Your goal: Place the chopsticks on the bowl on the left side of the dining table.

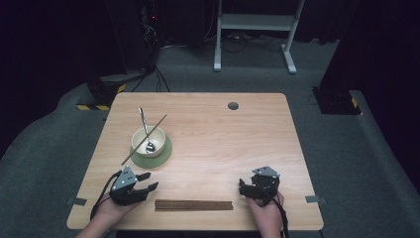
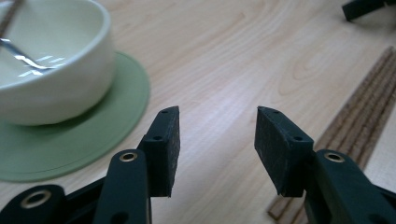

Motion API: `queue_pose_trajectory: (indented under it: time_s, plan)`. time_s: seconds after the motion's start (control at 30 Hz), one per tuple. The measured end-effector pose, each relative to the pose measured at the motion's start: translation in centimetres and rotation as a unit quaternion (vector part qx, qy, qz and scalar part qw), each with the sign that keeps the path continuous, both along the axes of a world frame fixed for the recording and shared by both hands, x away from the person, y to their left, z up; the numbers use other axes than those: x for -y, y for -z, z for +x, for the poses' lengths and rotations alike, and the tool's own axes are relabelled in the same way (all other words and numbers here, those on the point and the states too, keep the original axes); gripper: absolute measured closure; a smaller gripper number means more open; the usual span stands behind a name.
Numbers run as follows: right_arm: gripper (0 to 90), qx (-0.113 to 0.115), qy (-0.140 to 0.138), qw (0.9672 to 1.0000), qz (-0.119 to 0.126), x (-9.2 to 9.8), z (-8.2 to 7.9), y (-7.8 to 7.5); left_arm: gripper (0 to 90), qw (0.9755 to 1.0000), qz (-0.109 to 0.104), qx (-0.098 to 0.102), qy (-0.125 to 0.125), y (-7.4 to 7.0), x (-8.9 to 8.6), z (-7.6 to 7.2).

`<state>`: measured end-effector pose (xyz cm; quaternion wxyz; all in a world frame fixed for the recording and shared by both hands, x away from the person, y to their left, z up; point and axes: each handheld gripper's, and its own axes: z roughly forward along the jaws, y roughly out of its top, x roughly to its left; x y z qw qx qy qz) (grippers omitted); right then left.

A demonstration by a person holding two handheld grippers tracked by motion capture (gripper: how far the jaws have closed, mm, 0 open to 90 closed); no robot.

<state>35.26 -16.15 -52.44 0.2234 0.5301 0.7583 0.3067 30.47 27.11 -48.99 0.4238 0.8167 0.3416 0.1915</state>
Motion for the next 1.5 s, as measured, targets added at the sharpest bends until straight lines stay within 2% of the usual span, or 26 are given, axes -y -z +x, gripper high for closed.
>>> queue_pose_trajectory:
  time_s: [0.2,0.4,0.57,1.0,1.23,1.33,1.4,1.5]
  plan:
    - [9.5,0.000,0.000,1.0000,0.000,0.0,0.0,0.0,50.0,0.9984,0.023,-0.025,0.045,1.0,1.4,-0.1]
    - [9.5,0.000,0.000,1.0000,0.000,0.0,0.0,0.0,49.7,0.9959,0.039,-0.042,0.069,1.7,2.2,-0.2]
    - [9.5,0.000,0.000,1.0000,0.000,0.0,0.0,0.0,49.8,0.9941,0.044,-0.052,0.083,2.0,2.7,-0.3]
    - [9.5,0.000,0.000,1.0000,0.000,0.0,0.0,0.0,50.9,0.9929,0.047,-0.067,0.086,2.5,2.7,-0.1]
    - [9.5,0.000,0.000,1.0000,0.000,0.0,0.0,0.0,52.3,0.9940,0.050,-0.067,0.071,2.7,2.4,0.3]
    - [9.5,0.000,-0.001,1.0000,0.000,0.0,0.0,0.0,54.2,0.9946,0.045,-0.067,0.066,2.9,2.3,0.5]
    - [9.5,0.000,-0.001,1.0000,0.000,0.0,0.0,0.0,54.8,0.9945,0.044,-0.067,0.068,2.9,2.4,0.6]
    - [9.4,0.000,-0.001,1.0000,0.000,0.0,0.0,0.0,56.1,0.9943,0.047,-0.057,0.076,3.1,2.7,0.5]
